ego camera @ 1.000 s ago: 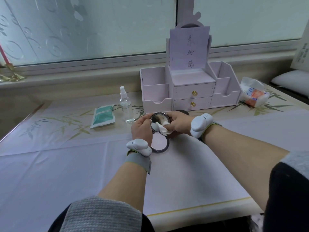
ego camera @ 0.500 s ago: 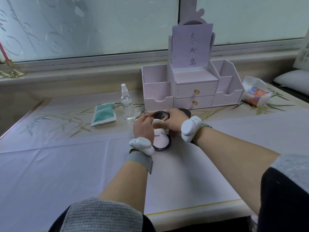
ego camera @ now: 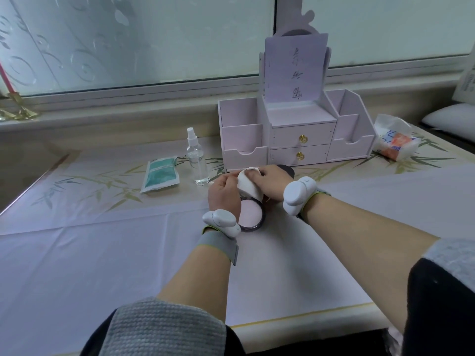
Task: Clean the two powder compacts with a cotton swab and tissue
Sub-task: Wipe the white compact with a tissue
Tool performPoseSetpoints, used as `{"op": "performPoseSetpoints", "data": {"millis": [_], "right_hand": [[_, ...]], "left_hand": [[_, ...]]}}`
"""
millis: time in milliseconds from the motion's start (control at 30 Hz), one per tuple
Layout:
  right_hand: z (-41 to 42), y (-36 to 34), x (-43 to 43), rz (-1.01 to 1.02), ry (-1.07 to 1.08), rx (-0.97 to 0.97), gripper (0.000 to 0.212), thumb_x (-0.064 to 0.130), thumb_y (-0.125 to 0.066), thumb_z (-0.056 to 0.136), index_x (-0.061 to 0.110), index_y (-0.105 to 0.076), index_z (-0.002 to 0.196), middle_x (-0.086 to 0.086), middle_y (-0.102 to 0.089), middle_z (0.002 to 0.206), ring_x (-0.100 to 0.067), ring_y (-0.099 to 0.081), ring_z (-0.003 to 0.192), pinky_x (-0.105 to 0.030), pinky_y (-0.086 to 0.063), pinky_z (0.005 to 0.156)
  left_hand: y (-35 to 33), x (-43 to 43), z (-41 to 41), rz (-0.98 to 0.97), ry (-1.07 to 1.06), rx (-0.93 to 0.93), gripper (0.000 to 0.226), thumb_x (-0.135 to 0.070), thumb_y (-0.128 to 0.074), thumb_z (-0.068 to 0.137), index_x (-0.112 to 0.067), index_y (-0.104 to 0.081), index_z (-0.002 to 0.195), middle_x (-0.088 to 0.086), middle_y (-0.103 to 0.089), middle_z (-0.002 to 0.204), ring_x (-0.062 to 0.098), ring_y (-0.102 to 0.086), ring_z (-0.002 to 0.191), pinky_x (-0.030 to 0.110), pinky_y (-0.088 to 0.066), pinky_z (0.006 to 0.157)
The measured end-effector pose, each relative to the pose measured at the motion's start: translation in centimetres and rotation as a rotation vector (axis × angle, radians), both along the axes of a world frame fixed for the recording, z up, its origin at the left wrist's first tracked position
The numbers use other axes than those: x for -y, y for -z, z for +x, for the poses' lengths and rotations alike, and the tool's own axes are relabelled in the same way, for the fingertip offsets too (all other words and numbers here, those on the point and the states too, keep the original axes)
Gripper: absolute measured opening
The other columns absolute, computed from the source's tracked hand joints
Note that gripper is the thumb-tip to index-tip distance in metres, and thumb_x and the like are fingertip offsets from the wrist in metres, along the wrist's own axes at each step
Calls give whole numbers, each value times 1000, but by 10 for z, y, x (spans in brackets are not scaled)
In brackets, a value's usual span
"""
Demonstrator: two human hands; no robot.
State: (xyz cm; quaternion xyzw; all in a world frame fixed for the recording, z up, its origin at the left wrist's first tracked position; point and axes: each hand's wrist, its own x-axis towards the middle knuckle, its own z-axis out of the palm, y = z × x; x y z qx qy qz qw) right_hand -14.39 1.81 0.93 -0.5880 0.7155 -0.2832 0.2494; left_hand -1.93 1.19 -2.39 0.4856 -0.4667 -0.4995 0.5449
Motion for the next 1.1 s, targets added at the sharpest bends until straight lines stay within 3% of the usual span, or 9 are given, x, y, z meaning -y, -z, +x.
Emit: {"op": "performPoseSetpoints", "data": {"millis": [133,233,333,500,800,900,1000,1100], "right_hand": [[-3,0,1,14,-13,17,43,38,-38,104,7,-66,116,-14,-65,115,-33,-59,106,-36,-46,94],[-6,4,0,10,-27,157,30,28,-43,104,7,-64,108,-9,-60,100,-26,-55,95,-34,-45,88],[-10,8,-4,29,-52,298,16,15,-51,99,9,-63,108,-6,-61,91,-24,-56,90,-34,-47,82],[-13,5,-8,70,-117,323,40,-3,-58,89,13,-61,125,-15,-67,115,-25,-62,99,-38,-51,94],[-8,0,0,129,-96,258,47,3,-68,79,14,-62,123,-15,-68,110,-35,-65,106,-47,-53,96],[-5,-4,-1,131,-118,217,39,2,-66,82,8,-59,120,-12,-65,101,-30,-63,98,-37,-53,92],[-5,-4,0,123,-126,228,22,-1,-62,85,13,-57,102,-5,-60,85,-24,-56,85,-34,-51,80],[-6,-4,0,116,-134,191,21,2,-64,86,12,-57,104,-7,-60,89,-23,-56,85,-38,-53,87]], "left_hand": [[4,4,0,-6,12,-24,41,0,-47,87,-26,-79,81,-3,-77,85,20,-67,85,48,-57,89],[7,6,0,13,-5,-85,43,1,-48,85,-27,-78,75,-2,-75,78,21,-65,79,48,-57,85],[9,8,0,19,-24,-138,41,1,-50,84,-26,-79,77,5,-74,85,22,-64,78,44,-56,81],[12,12,-1,1,-39,-133,39,1,-50,86,-26,-78,81,7,-73,86,22,-59,76,39,-52,77],[9,11,0,18,-29,-173,42,6,-49,87,-25,-78,82,13,-70,87,26,-62,79,44,-55,82],[5,8,1,20,-22,-191,42,7,-48,88,-22,-77,84,13,-72,90,26,-64,84,42,-56,84],[5,8,2,34,-20,-194,40,7,-49,87,-22,-78,83,13,-73,92,29,-66,86,46,-56,90],[7,10,3,33,-15,-190,33,-6,-55,76,-25,-81,78,19,-75,102,38,-68,93,54,-53,95]]}}
